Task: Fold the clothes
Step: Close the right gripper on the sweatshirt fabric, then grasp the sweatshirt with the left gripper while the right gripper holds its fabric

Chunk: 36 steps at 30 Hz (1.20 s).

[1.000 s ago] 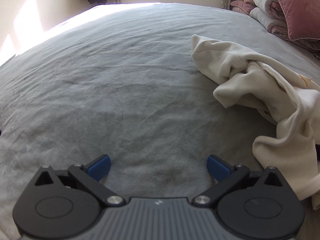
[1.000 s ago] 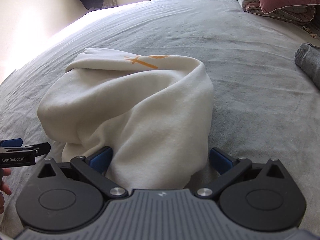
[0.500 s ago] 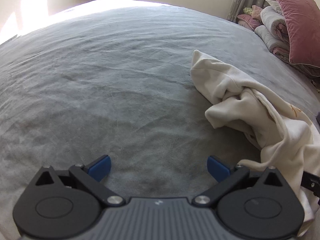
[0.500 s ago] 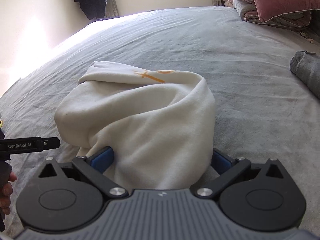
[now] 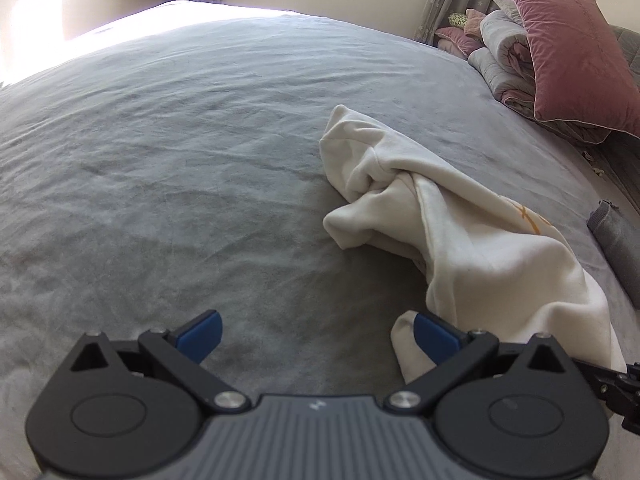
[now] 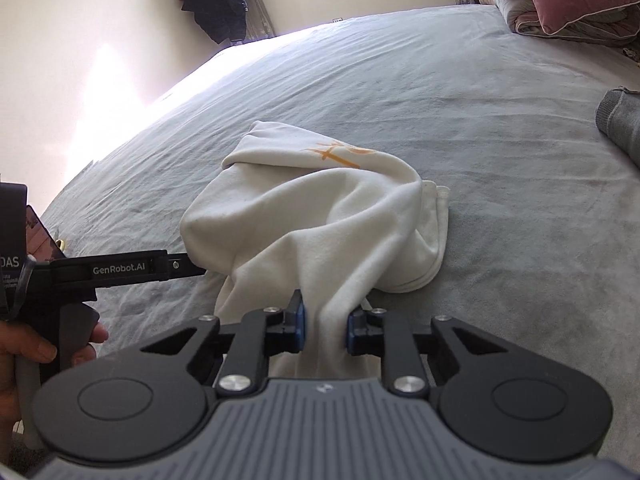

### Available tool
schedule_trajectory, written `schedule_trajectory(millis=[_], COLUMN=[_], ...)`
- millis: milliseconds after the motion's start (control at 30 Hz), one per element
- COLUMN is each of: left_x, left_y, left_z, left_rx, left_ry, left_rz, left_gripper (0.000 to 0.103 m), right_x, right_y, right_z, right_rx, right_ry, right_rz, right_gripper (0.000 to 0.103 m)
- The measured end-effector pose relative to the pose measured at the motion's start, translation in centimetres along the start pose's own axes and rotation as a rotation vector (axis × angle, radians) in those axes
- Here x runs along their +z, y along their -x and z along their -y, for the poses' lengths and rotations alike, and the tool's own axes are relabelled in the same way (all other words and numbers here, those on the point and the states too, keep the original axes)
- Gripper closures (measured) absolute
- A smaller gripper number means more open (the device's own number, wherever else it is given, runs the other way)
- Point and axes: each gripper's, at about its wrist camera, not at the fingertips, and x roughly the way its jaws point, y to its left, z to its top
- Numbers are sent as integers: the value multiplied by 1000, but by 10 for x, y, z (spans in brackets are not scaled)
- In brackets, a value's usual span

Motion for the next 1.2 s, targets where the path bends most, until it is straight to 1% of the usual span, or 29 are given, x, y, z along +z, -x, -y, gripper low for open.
schedule_trajectory(millis=[67,167,267,300,400,433,500,533,567,600,633,667,700,733,767,800,833,867,967,1000,1067,1133,1200], left_x=[1,3,5,6,9,10,12,13,13,13,13,13,13,12,12,11,11,10,10,9,8,6,4], left_y=[1,5,11,13,17,17,16,15,13,11,8,5,3,1,0,-1,-1,2,15,21,31,39,45], left_z=[0,0,1,2,5,7,12,15,17,19,21,23,24,25,25,26,26,27,30,31,33,31,27], left_rx=[-9,-45,-87,-93,-112,-122,-144,-155,-163,-172,-183,-193,-204,-215,-225,-234,-242,-248,-267,-272,-272,-277,-285], left_ry=[5,28,56,65,87,90,91,88,85,85,86,87,88,89,92,95,97,96,63,45,12,-4,-16], left_rz=[10,31,54,63,91,96,102,103,102,95,86,77,68,59,52,45,45,51,96,116,147,159,157], left_gripper=[3,7,8,8,8,8,9,13,19,22,30,43,53,70,88,97,103,103,103,103,103,103,103], right_x=[-4,-9,-16,-18,-23,-24,-26,-26,-27,-26,-25,-24,-23,-21,-20,-18,-16,-13,-5,-1,4,10,15], right_y=[6,15,19,20,19,19,18,17,17,18,19,20,21,23,24,26,29,32,42,44,49,51,47], right_z=[1,2,2,2,3,2,-1,-3,-3,-3,-1,1,2,3,4,4,5,7,13,17,24,31,37], right_rx=[27,68,76,84,153,179,202,201,197,197,200,204,205,204,204,206,209,207,187,180,176,172,142], right_ry=[-3,-9,9,10,-2,4,25,37,48,49,40,34,32,32,31,31,29,25,1,-17,-61,-115,-149], right_rz=[-12,-29,-52,-69,-137,-159,-185,-188,-189,-188,-186,-185,-179,-172,-165,-157,-146,-133,-84,-63,-23,17,44], right_gripper=[82,82,82,82,83,83,83,83,83,82,81,78,78,75,70,66,58,53,43,41,31,27,25])
